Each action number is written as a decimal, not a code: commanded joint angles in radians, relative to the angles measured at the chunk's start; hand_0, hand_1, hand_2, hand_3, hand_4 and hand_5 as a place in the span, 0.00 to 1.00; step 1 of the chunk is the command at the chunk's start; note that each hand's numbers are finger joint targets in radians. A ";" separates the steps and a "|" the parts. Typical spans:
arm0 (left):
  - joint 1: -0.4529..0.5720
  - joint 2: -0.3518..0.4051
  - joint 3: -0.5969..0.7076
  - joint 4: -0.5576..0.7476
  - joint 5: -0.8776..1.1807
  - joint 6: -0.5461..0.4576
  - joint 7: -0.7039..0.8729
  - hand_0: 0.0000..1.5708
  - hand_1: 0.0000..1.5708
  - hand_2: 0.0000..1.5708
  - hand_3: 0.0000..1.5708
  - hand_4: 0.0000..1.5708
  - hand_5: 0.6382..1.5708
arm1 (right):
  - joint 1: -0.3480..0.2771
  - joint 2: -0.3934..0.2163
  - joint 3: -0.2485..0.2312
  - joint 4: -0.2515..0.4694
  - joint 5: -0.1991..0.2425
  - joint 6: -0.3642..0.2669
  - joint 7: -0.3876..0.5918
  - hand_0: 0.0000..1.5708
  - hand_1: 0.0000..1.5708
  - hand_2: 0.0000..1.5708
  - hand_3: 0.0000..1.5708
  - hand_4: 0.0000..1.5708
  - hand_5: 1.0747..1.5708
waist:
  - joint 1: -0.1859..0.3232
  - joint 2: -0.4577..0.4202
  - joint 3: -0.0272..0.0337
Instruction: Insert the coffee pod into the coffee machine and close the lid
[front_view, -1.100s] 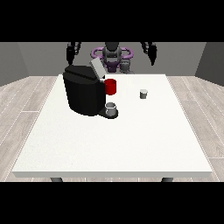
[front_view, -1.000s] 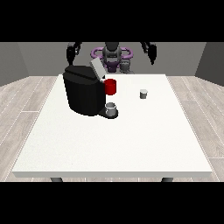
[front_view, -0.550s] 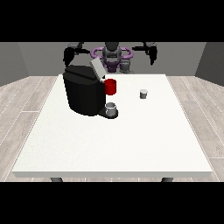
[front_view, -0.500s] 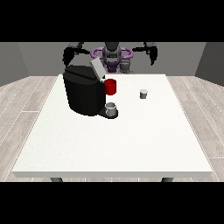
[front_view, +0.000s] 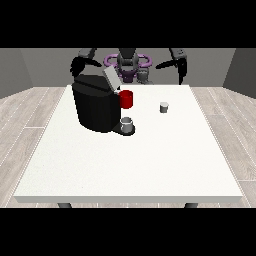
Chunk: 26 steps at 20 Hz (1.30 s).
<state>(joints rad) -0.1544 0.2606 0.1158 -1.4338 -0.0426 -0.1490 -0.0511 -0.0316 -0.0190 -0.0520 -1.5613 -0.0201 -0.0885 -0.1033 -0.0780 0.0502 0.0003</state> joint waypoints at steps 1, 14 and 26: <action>-0.099 0.057 0.053 0.111 -0.009 -0.010 -0.007 0.00 0.00 0.00 0.00 0.00 1.00 | -0.017 0.003 -0.003 0.040 -0.012 0.028 -0.108 0.00 0.00 0.00 0.00 0.15 1.00 | -0.039 0.093 -0.0002; -0.232 0.088 0.033 0.463 -0.154 0.029 -0.086 0.00 0.00 0.00 0.00 0.00 1.00 | -0.077 0.018 0.064 0.014 0.037 -0.056 0.043 0.00 0.00 0.00 0.00 0.25 1.00 | -0.061 0.118 -0.0007; -0.353 0.048 -0.024 0.614 -0.287 0.102 -0.016 0.41 0.41 0.46 0.22 0.00 1.00 | -0.150 0.013 0.028 0.161 0.058 -0.078 0.051 0.00 0.00 0.00 0.00 0.26 1.00 | -0.050 0.103 -0.0004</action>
<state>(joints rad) -0.4676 0.3257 0.0916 -0.8776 -0.2993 -0.0805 -0.1042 -0.2036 -0.0261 -0.0375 -1.4285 0.0282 -0.1554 -0.0344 -0.1118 0.1667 -0.0003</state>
